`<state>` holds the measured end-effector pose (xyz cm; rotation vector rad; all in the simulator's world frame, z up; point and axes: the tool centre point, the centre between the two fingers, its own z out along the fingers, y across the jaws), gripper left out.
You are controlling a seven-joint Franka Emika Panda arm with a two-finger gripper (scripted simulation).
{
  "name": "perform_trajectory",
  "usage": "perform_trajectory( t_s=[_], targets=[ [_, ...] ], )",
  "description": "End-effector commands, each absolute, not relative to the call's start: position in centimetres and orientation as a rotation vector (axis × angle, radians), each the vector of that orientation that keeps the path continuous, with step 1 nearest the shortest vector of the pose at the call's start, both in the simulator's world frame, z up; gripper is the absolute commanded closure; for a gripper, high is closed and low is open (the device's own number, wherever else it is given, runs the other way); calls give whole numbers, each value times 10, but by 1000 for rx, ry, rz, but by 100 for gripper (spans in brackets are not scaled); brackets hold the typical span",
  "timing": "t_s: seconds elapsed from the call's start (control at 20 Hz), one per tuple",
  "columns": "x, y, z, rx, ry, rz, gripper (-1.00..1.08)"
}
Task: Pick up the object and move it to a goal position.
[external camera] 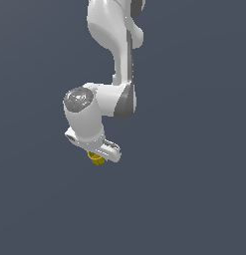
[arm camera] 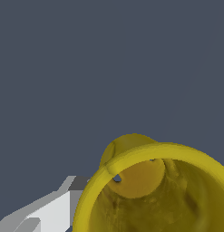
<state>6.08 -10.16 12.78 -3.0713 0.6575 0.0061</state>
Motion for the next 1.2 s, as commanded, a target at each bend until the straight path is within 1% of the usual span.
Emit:
perform_trajectory(
  t_s=[0.0,1.15],
  targets=[
    [53,-109,154,-3071,658,2,108],
    [-30,-182,412,-3070,660,1,108]
  ],
)
